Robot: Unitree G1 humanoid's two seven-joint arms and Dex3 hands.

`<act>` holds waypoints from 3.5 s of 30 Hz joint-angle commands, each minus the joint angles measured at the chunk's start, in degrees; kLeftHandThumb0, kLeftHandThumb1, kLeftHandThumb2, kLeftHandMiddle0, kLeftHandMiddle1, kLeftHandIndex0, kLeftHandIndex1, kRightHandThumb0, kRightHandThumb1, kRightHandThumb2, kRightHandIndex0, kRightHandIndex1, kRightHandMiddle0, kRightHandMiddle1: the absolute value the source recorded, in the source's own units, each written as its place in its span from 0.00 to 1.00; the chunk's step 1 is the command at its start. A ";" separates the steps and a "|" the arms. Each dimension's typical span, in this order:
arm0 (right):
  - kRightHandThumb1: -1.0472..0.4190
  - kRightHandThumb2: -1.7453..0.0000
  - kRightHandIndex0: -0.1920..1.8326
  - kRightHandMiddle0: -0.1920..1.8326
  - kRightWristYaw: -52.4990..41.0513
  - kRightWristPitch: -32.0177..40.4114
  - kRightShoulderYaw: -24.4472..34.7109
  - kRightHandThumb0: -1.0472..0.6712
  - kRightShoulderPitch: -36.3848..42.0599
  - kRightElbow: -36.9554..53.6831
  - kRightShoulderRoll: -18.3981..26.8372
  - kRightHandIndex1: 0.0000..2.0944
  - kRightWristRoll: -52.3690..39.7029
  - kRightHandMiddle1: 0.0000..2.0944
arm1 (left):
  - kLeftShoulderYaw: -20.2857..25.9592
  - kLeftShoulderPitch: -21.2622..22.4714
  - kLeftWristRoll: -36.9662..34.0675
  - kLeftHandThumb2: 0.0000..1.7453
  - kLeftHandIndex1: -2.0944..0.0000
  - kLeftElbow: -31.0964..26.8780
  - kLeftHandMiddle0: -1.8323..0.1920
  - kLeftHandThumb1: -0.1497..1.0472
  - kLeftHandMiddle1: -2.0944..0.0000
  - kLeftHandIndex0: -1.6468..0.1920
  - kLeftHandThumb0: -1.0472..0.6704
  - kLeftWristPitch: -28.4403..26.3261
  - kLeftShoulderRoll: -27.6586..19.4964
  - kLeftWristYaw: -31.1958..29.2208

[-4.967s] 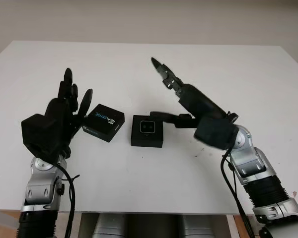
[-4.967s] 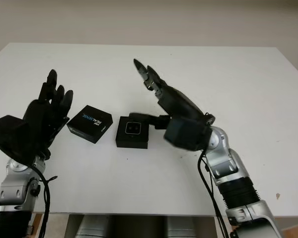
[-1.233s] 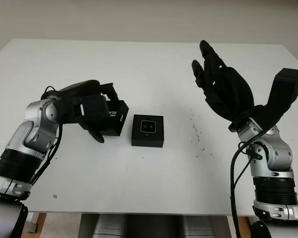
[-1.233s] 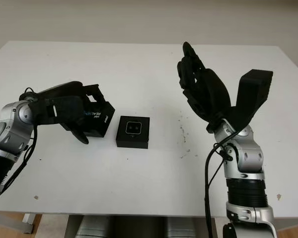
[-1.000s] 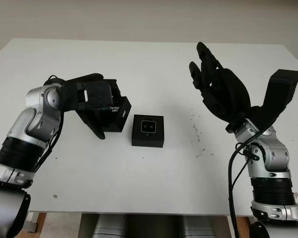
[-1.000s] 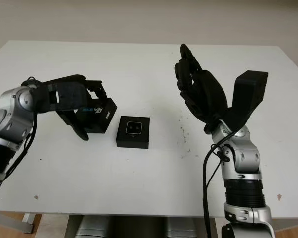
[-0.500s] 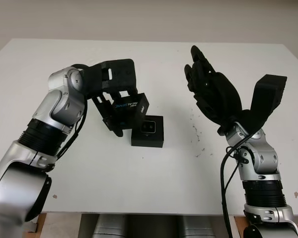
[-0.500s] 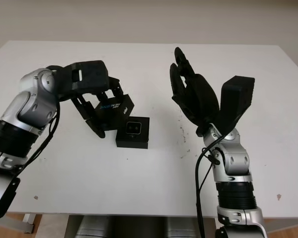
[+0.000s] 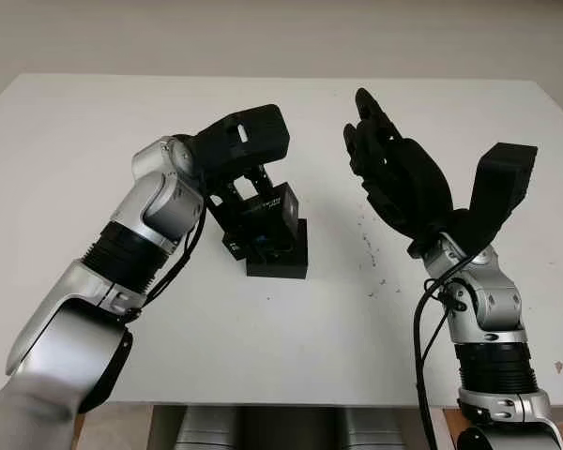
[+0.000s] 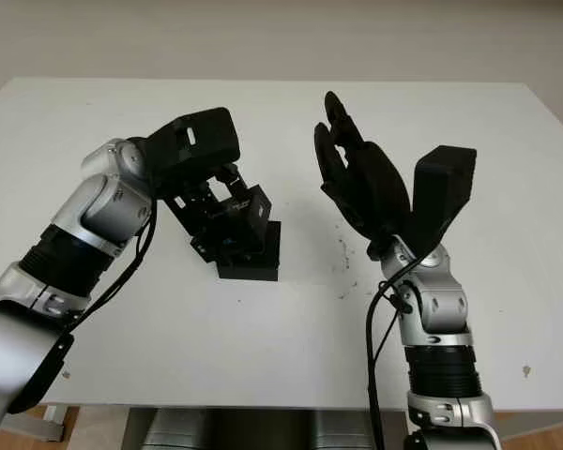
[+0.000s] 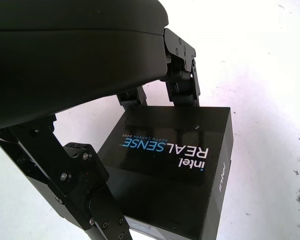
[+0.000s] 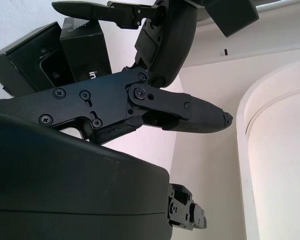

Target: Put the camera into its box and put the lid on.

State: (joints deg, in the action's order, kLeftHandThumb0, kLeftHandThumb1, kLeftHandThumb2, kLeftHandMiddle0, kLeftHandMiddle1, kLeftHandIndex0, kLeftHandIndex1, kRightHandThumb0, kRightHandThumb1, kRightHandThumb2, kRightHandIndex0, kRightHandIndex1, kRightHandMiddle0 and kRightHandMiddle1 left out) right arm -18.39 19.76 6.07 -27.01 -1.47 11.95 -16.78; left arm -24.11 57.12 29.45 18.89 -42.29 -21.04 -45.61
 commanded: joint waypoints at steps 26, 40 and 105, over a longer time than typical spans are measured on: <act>0.00 0.69 0.00 0.00 1.31 -2.28 -1.44 0.23 1.07 1.94 -0.78 0.00 0.99 0.00 | -3.57 -2.09 -1.16 0.03 0.24 -7.48 0.74 0.92 0.23 0.74 0.52 -4.40 -0.33 1.15; 0.00 0.69 0.00 0.00 3.51 -4.16 -0.12 0.23 1.94 2.49 -2.39 0.00 0.63 0.00 | -5.61 -1.94 -0.69 0.03 0.27 -6.49 0.72 0.92 0.25 0.73 0.52 -4.32 -0.45 2.11; 0.00 0.74 0.00 0.00 4.34 1.88 1.02 0.25 0.75 4.38 -0.67 0.00 1.06 0.00 | -9.91 -8.82 -3.53 0.15 1.00 -23.47 1.00 1.00 0.95 1.00 0.30 0.29 -11.02 -6.05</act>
State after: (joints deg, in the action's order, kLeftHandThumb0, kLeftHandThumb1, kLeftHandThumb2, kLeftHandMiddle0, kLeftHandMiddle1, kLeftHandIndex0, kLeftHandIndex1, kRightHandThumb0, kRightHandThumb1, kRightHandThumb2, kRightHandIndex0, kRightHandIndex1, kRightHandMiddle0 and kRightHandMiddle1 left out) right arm -14.01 21.28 7.13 -25.02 1.51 10.83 -15.58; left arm -34.55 49.72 25.68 -3.80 -42.39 -31.58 -51.49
